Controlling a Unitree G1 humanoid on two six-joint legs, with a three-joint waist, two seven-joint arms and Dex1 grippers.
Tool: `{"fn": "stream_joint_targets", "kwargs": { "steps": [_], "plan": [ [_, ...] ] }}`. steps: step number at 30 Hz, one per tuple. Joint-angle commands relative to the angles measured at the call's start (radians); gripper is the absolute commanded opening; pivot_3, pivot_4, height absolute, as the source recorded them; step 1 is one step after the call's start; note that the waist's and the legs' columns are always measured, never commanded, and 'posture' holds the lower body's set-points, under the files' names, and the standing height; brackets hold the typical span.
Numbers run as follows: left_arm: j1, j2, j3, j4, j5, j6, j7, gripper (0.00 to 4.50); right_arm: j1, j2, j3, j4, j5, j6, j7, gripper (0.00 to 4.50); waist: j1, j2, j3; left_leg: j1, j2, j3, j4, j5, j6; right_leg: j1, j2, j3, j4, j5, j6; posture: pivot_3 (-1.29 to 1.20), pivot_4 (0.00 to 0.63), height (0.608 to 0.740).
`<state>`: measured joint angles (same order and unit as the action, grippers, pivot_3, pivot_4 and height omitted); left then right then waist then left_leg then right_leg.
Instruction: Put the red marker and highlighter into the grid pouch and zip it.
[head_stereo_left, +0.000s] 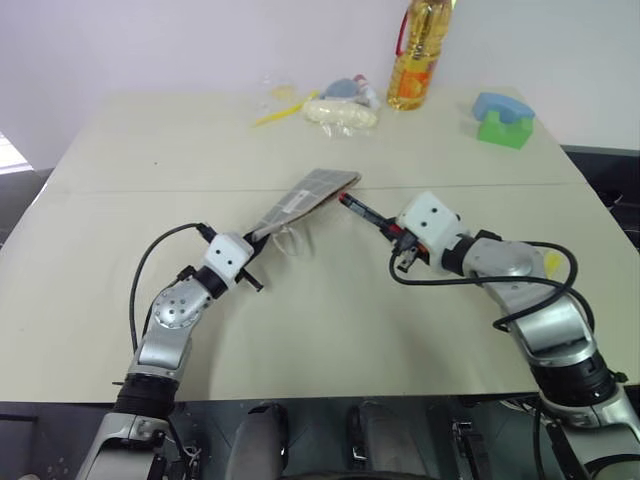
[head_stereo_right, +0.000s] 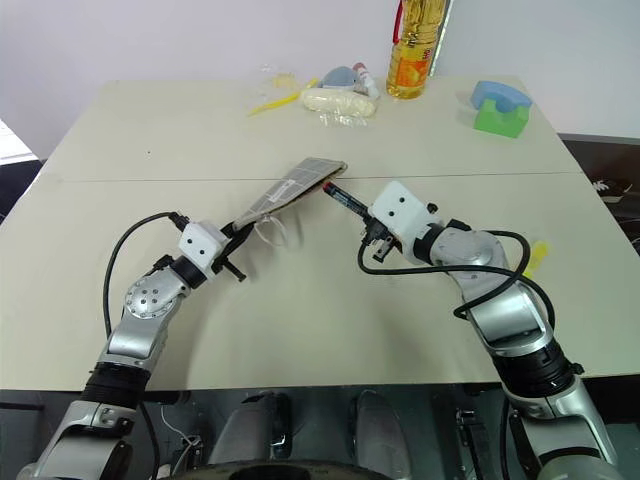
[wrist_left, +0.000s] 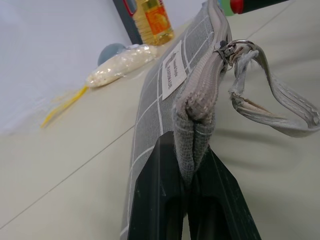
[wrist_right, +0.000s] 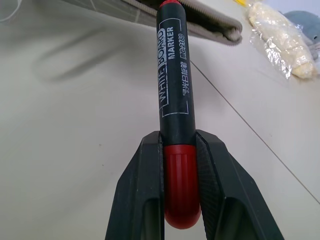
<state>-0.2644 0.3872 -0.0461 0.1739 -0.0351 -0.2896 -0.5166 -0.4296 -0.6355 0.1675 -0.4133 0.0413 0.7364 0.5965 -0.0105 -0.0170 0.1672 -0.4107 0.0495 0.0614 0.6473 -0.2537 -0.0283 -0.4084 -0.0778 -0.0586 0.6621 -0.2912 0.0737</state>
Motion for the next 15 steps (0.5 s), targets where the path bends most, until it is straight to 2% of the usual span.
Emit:
{"fn": "stream_joint_targets", "kwargs": {
  "steps": [1, 10, 15],
  "plan": [
    [0.001, -0.004, 0.003, -0.054, -0.023, -0.012, -0.013, 0.00, -0.019, -0.001, -0.003, -0.030, -0.010, -0.015, -0.002, 0.33, 0.000, 0.000, 0.000, 0.000, 0.000, 0.000, 0.000, 0.000, 0.000, 0.000, 0.000, 0.000, 0.000, 0.000, 0.000, 0.00, 0.150, 0.740],
    [0.023, -0.007, -0.006, -0.058, -0.013, -0.028, -0.032, 0.00, -0.030, -0.009, 0.015, -0.023, -0.025, -0.019, 0.003, 0.33, 0.000, 0.000, 0.000, 0.000, 0.000, 0.000, 0.000, 0.000, 0.000, 0.000, 0.000, 0.000, 0.000, 0.000, 0.000, 0.00, 0.150, 0.740],
    [0.034, 0.005, -0.022, -0.065, -0.006, -0.049, -0.067, 0.00, -0.043, -0.054, 0.058, -0.022, -0.075, -0.053, 0.033, 0.33, -0.001, 0.000, 0.000, 0.000, 0.000, 0.000, 0.000, 0.000, 0.000, 0.000, 0.000, 0.000, 0.000, 0.000, 0.000, 0.00, 0.150, 0.740]
  ]
}}
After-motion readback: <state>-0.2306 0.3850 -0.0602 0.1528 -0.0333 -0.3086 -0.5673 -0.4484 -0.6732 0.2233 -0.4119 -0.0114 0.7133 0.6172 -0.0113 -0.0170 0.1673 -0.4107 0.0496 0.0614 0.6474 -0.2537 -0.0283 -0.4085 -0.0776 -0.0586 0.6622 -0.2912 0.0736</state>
